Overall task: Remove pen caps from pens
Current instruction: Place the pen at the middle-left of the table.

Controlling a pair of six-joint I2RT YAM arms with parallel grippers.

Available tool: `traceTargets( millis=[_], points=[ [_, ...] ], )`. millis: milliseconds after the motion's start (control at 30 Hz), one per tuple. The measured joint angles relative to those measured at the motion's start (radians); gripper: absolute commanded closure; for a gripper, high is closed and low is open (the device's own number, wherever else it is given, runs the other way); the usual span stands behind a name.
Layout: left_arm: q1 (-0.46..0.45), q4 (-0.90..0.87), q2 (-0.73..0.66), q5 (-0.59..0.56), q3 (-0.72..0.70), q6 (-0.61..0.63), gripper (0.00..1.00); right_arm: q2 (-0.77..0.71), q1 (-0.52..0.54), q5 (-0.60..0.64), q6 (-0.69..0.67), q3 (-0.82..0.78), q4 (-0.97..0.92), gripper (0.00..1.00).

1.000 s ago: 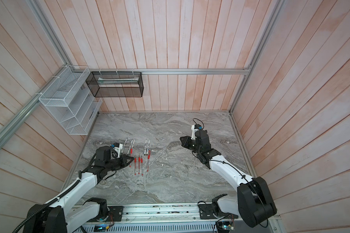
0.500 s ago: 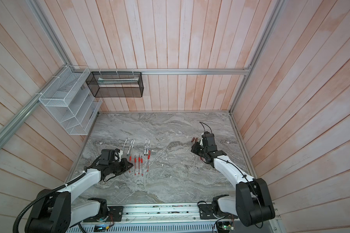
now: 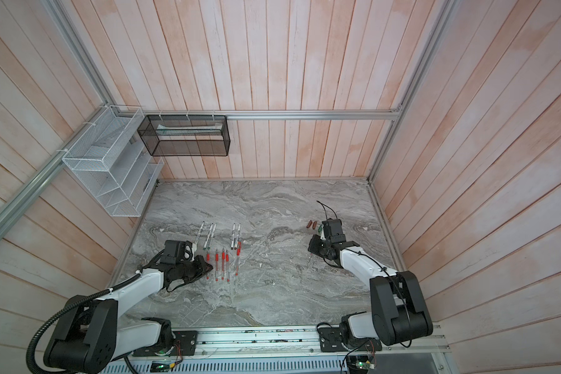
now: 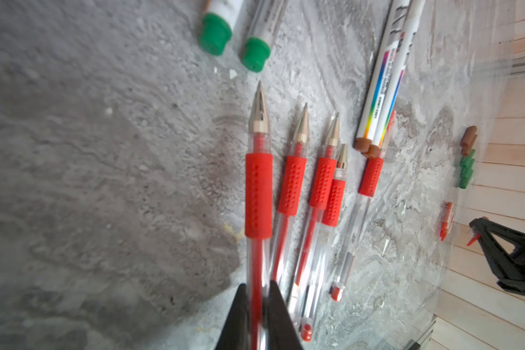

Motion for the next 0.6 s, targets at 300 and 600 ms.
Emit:
traceTargets(
  millis=[300,600],
  points=[
    [0.000,-0.002,-0.007,-0.010,0.000,-0.005,0.74,0.047,-0.024,0.025,-0.048,0.001,-0.024,1.00],
    [0.005,-0.006,-0.062,-0.014,-0.002,-0.006,0.60,0.057,-0.046,0.053,-0.086,0.010,-0.056,0.99]
  ],
)
